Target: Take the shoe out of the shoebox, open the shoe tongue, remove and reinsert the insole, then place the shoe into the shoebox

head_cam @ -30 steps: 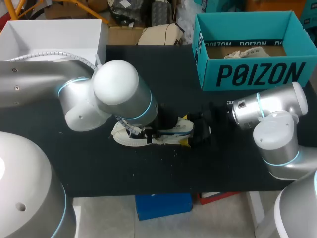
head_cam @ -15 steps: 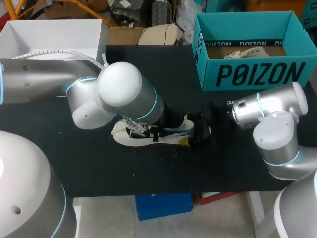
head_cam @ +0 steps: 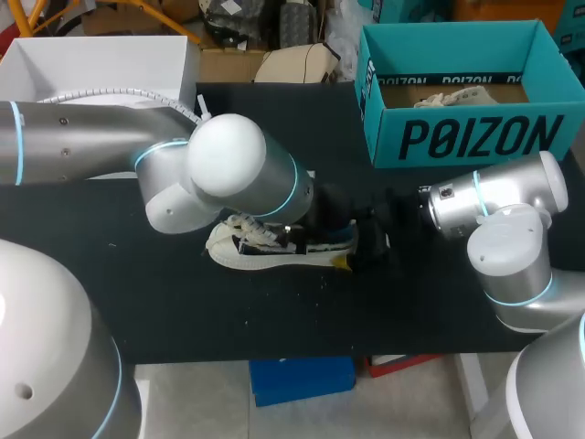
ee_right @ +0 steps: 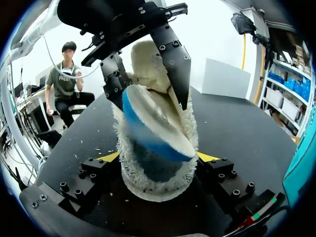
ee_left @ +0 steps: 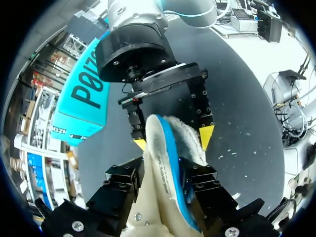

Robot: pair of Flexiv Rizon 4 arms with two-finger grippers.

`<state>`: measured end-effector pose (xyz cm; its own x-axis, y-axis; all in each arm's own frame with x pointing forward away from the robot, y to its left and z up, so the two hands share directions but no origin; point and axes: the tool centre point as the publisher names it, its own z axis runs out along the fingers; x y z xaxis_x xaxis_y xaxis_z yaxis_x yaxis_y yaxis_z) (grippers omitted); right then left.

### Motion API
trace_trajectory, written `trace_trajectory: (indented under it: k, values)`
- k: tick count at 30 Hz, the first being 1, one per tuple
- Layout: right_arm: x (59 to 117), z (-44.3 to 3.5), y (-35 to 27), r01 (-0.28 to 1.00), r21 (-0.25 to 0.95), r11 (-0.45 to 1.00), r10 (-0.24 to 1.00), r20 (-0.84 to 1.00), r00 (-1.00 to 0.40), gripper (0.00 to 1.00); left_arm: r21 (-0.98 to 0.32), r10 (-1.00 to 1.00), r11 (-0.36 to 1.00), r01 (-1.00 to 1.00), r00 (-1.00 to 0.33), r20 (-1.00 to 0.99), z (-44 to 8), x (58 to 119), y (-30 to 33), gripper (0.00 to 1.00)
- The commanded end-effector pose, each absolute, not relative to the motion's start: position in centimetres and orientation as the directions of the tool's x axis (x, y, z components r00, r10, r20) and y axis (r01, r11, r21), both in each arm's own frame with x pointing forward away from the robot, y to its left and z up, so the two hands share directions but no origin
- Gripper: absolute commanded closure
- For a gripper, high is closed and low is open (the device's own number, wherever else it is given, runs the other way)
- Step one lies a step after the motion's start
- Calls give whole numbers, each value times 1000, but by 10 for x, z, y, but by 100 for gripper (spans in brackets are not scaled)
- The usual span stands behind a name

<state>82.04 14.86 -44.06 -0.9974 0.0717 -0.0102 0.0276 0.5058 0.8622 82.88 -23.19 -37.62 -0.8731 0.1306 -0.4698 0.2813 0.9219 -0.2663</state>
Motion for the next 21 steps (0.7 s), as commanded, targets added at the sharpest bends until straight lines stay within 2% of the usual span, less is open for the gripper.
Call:
trace_trajectory:
  k: [1,2,3,4,5,11,15,19,21]
  values:
    - [821,-443,147,28,861,507,71,-9,-997,100,-262,131,923,280,-872,-471,-375,828,-237,60]
    - [821,-443,147,28,861,507,71,-9,-997,100,-261,131,924,280,-872,-471,-375,828,-237,65]
    - [821,-443,147,28,861,507,71,-9,-997,100,-261,131,924,279,-872,-471,-374,828,-237,75]
    - [821,-443,147,28,861,507,71,-9,-997,100,-260,130,925,277,-873,-470,-374,827,-237,95]
    - [821,-443,147,28,861,507,71,-9,-997,100,-258,127,927,273,-874,-468,-373,826,-237,100]
    - [821,-443,147,28,861,507,71,-9,-997,100,-267,123,926,267,-882,-454,-362,815,-231,100]
    - [821,-443,147,28,861,507,71,-9,-997,100,-317,118,906,279,-889,-443,-346,806,-228,100]
    - [821,-443,147,28,861,507,71,-9,-997,100,-456,118,831,318,-903,-414,-325,798,-225,100]
    - [821,-443,147,28,861,507,71,-9,-997,100,-571,123,752,328,-922,-367,-313,795,-226,100]
